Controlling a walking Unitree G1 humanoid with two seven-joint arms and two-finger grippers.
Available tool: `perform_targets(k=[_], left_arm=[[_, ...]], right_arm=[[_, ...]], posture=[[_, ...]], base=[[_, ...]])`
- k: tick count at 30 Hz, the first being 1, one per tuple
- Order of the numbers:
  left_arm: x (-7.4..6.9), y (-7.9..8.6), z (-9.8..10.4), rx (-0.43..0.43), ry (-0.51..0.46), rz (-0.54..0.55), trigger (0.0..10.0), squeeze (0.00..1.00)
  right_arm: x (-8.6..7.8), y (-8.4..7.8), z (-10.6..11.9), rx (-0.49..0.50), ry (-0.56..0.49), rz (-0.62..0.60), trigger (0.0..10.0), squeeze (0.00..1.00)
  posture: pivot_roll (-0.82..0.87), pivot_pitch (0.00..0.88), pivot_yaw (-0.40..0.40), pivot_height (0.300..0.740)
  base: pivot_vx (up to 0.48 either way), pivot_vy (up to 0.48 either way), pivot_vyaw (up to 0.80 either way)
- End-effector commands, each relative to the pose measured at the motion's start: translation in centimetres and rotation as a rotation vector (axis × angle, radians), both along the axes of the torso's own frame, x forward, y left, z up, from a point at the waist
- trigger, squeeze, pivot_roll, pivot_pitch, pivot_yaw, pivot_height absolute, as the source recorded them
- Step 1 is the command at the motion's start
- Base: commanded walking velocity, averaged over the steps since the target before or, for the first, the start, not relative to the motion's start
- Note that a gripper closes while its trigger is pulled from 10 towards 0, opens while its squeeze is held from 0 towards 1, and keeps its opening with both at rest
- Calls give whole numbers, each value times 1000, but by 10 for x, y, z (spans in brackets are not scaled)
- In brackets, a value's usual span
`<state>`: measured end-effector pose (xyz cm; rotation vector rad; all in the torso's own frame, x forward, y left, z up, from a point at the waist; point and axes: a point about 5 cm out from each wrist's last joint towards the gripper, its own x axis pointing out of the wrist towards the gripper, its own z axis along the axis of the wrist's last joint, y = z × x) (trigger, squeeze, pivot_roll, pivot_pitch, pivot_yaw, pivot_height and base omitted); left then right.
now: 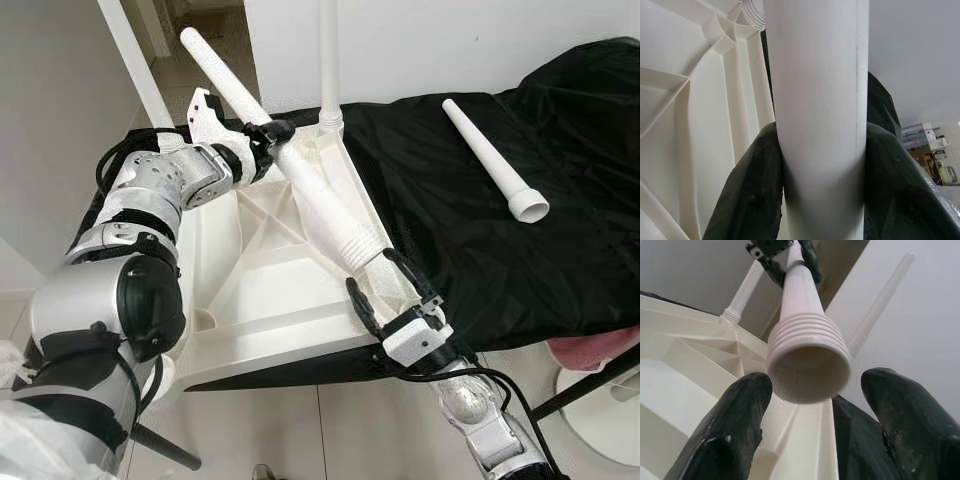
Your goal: Building children table
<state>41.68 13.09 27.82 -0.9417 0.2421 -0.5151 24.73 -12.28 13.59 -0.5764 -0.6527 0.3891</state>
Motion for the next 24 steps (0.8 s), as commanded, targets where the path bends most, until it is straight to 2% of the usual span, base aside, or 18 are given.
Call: perform_targets(k=[1,8,9,10,13,14,16,18,20,21,23,24], left_arm=[[1,8,13,-20,-55,16,10000,0],[3,14,14,0,-65,57,10000,0],[3,17,17,4,-78,68,10000,0],[3,17,17,4,-78,68,10000,0],[3,20,24,13,-128,70,10000,0],[3,20,24,13,-128,70,10000,0],[3,20,27,16,-147,73,10000,0],[3,20,27,16,-147,73,10000,0],[3,20,31,31,-185,88,10000,0],[3,20,31,31,-185,88,10000,0],[3,21,38,53,-241,112,10000,0],[3,21,38,53,-241,112,10000,0]], right_arm=[[-3,0,-1,23,11,-4,10000,0],[-2,-5,-4,58,53,-39,10000,0],[1,-8,-3,98,80,-57,10000,0],[1,-8,-3,98,80,-57,10000,0],[12,-18,2,296,174,-122,10000,0],[12,-18,2,296,174,-122,10000,0],[17,-22,7,379,204,-137,10000,0],[17,-22,7,379,204,-137,10000,0],[24,-23,11,471,253,-126,10000,0],[24,-23,11,471,253,-126,10000,0],[32,-22,17,567,307,-114,10000,0],[32,-22,17,567,307,-114,10000,0]], posture=[[-59,53,134,740],[-62,58,135,740],[-62,60,135,740],[-62,60,135,740],[-62,62,132,740],[-62,62,132,740],[-60,59,131,740],[-60,59,131,740],[-59,53,128,740],[-59,53,128,740],[-59,53,128,740],[-59,53,128,740]], base=[[0,0,0],[0,0,0],[0,0,0],[0,0,0],[0,0,0],[0,0,0],[0,0,0],[0,0,0],[0,0,0],[0,0,0],[0,0,0],[0,0,0]])
